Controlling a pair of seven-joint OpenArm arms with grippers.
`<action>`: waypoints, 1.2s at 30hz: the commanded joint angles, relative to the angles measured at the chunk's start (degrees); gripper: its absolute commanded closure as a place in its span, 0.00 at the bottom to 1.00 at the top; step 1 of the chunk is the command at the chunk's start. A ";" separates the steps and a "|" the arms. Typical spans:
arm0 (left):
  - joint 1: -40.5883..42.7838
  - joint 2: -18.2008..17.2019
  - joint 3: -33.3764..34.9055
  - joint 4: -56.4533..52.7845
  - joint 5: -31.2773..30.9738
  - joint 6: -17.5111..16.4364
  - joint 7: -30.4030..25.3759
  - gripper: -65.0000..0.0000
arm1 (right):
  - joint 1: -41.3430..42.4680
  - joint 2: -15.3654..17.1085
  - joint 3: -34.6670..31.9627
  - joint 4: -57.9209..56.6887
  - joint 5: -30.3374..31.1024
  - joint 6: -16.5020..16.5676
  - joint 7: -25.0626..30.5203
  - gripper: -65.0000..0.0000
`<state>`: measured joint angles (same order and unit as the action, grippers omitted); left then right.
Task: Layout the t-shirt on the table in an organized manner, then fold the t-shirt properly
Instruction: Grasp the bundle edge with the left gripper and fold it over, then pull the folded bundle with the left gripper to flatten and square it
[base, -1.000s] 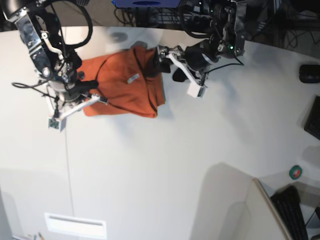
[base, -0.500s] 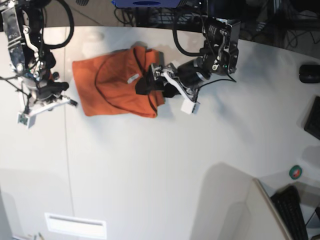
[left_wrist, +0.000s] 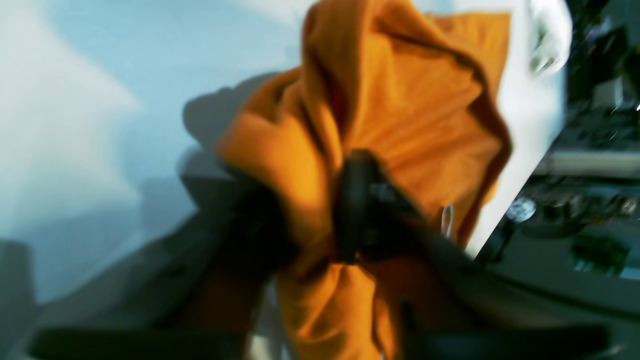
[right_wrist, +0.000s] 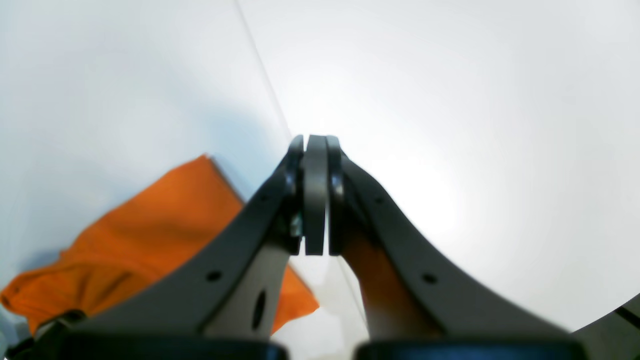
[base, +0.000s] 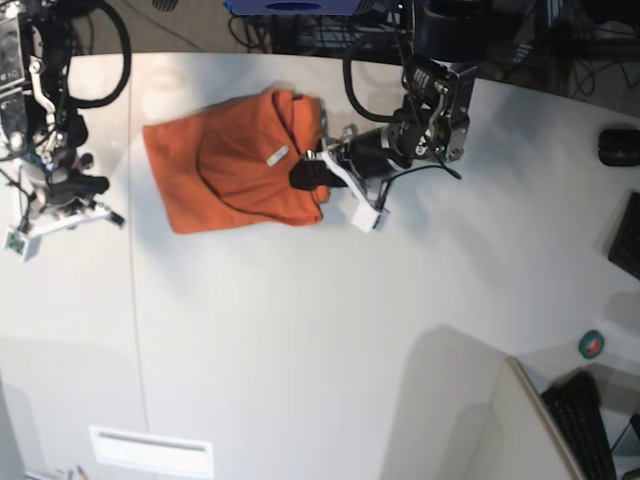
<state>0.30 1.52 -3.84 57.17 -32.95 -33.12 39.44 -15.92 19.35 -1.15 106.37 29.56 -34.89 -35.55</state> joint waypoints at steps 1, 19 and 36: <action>-0.87 -0.86 1.42 0.02 1.61 0.55 1.13 1.00 | 0.41 0.73 1.54 0.67 -0.86 0.13 1.04 1.00; -35.42 -15.10 63.48 0.37 1.61 6.71 8.87 1.00 | -0.38 0.21 6.55 -3.82 -0.86 0.21 1.13 1.00; -43.77 -2.71 88.80 -0.07 21.65 6.71 -8.98 1.00 | -3.90 -1.02 6.64 -3.82 -0.86 0.21 1.13 1.00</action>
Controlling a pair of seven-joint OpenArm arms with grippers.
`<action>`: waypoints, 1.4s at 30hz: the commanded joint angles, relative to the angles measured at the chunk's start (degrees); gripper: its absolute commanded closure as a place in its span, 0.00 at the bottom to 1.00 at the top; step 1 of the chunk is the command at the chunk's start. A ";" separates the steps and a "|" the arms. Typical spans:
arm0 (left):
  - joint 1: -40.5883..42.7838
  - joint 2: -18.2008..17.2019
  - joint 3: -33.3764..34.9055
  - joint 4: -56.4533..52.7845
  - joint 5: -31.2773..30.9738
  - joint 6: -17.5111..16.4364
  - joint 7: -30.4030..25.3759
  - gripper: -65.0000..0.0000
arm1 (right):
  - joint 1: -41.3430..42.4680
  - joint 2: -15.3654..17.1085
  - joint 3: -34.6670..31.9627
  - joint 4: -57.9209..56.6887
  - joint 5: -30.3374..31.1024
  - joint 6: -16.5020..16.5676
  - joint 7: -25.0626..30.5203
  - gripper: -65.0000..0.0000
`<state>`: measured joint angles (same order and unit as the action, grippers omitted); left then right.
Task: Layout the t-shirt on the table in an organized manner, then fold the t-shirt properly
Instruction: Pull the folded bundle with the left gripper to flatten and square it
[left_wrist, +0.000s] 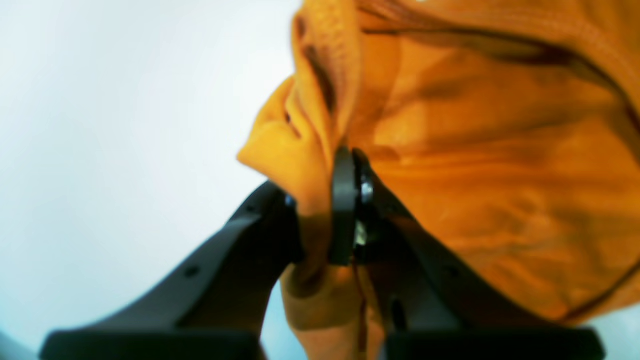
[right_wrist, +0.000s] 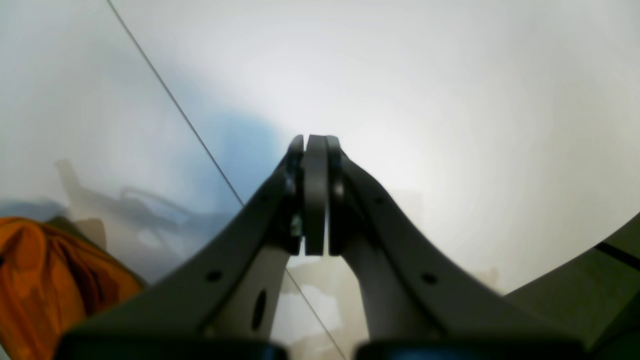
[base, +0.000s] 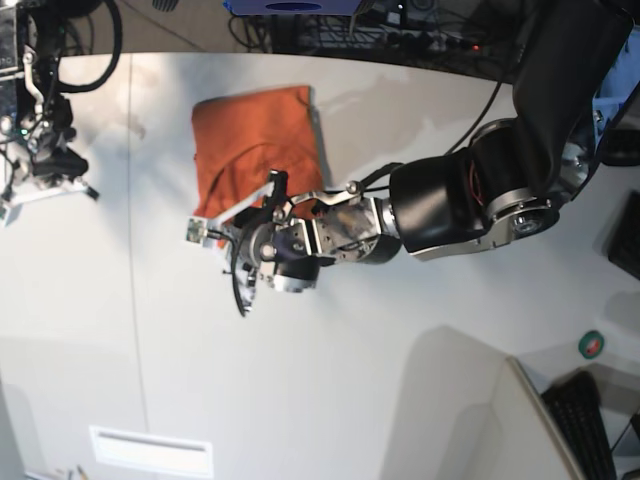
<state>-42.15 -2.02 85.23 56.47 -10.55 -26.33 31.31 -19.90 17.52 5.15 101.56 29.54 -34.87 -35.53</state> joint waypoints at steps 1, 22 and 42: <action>-1.15 1.27 -0.26 0.63 0.66 -0.09 -0.85 1.00 | 0.08 0.81 0.44 0.99 -0.84 0.19 1.11 1.00; 0.88 5.67 -0.26 0.72 1.80 -0.09 -1.11 1.00 | 0.08 0.81 0.44 0.99 -0.84 0.19 1.11 1.00; 0.26 6.20 -0.35 0.98 1.18 -0.09 -0.76 0.29 | 0.25 0.81 0.08 0.99 -0.84 0.19 1.11 1.00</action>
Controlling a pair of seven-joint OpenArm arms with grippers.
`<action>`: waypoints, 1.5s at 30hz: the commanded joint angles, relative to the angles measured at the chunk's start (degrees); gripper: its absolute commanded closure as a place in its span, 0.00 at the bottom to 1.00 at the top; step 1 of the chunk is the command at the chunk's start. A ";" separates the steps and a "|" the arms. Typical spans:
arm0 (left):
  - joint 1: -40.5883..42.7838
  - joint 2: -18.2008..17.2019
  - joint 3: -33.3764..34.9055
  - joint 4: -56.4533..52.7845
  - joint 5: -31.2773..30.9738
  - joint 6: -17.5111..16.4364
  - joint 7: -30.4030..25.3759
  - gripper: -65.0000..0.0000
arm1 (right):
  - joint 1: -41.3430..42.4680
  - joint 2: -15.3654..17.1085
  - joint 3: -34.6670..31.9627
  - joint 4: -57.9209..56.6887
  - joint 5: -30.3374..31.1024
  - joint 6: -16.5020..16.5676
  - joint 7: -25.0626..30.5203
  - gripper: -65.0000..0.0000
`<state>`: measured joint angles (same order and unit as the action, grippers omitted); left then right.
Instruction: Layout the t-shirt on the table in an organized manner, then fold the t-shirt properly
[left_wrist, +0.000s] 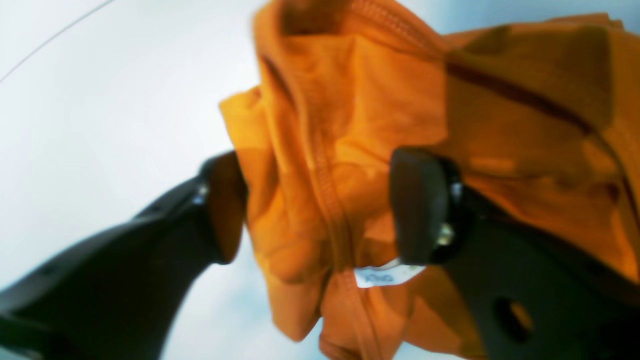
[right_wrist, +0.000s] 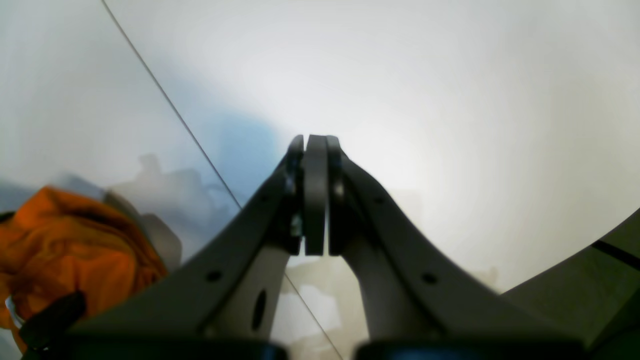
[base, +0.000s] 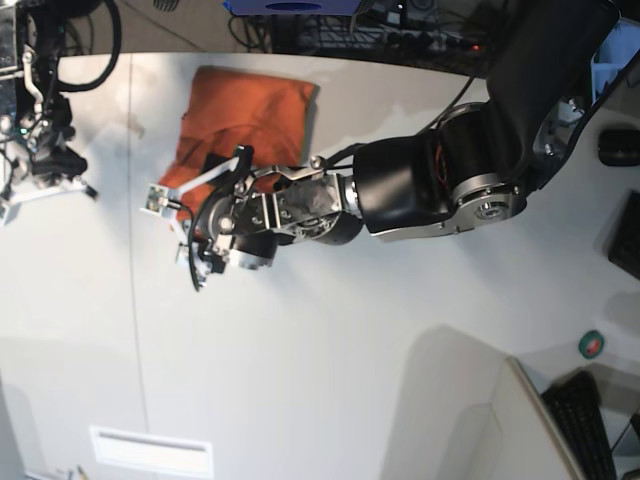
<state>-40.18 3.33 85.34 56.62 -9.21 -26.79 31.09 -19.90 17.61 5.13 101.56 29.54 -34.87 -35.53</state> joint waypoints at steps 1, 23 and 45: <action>-1.79 1.28 -0.46 0.92 -0.15 0.37 -0.45 0.27 | 0.25 0.72 0.11 0.99 -0.84 0.19 1.11 1.00; 21.68 -11.64 -60.33 28.96 -0.06 0.28 12.03 1.00 | -5.73 1.08 -22.31 9.34 -0.75 0.19 0.76 1.00; 56.23 -17.36 -126.44 34.50 -18.35 -10.18 11.85 1.00 | -3.18 -1.91 -31.98 -3.40 -1.01 0.10 5.51 1.00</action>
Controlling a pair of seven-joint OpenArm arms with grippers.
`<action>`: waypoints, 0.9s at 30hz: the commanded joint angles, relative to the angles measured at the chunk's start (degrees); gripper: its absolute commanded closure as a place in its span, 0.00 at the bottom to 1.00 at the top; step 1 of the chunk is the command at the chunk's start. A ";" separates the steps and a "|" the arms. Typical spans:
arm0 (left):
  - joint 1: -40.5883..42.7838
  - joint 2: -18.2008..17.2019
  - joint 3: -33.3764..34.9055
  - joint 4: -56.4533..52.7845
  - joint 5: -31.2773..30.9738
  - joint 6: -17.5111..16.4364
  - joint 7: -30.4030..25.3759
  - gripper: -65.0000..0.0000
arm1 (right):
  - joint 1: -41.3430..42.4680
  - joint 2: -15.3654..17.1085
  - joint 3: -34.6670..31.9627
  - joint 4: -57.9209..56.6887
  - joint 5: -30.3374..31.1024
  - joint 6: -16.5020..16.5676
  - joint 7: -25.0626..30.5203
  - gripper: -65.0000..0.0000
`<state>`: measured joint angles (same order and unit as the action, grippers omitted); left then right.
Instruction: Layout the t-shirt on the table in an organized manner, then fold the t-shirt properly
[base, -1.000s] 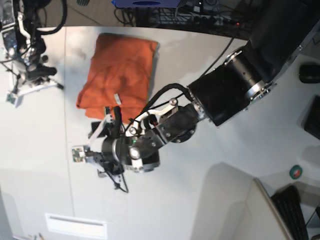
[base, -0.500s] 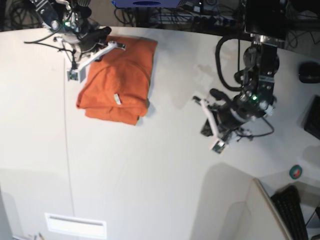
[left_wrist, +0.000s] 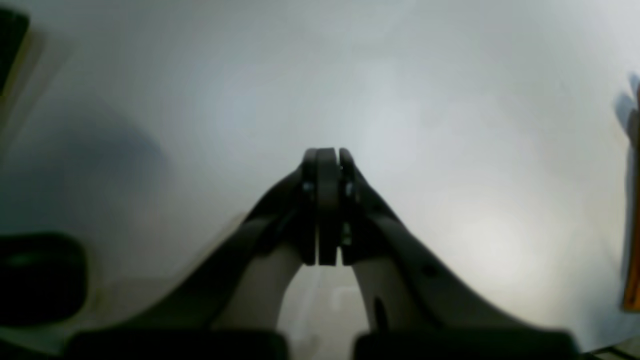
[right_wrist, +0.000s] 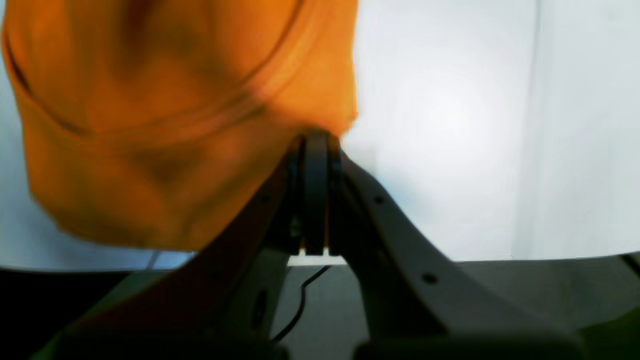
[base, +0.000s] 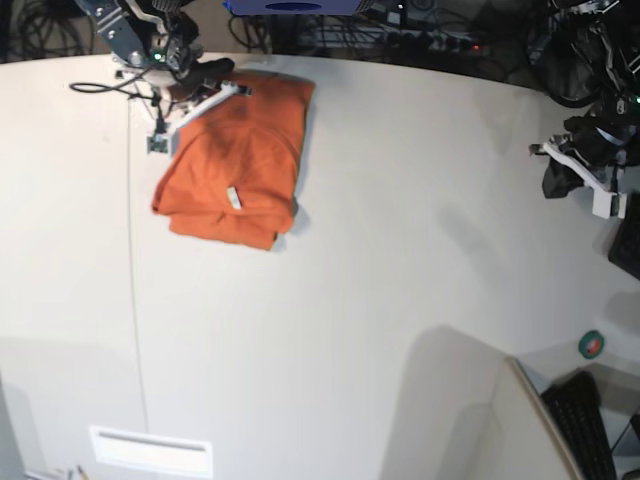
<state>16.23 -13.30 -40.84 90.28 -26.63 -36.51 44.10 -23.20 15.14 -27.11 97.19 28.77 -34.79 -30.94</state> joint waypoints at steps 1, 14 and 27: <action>-0.18 -0.72 -0.61 0.49 -0.93 -0.46 -1.15 1.00 | 0.21 0.47 0.26 0.35 -0.25 0.02 0.92 1.00; -0.10 -0.46 -0.52 0.40 -0.93 -0.46 -1.06 1.00 | -3.22 1.52 -3.44 7.91 -0.34 -0.25 0.48 1.00; 7.29 -0.72 5.46 0.93 -0.84 -0.46 -11.70 1.00 | -5.77 9.35 -5.72 17.05 -0.25 -5.21 0.48 1.00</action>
<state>23.33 -13.50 -35.05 90.28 -26.68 -36.49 32.73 -28.67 24.53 -32.73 113.38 28.34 -40.03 -30.96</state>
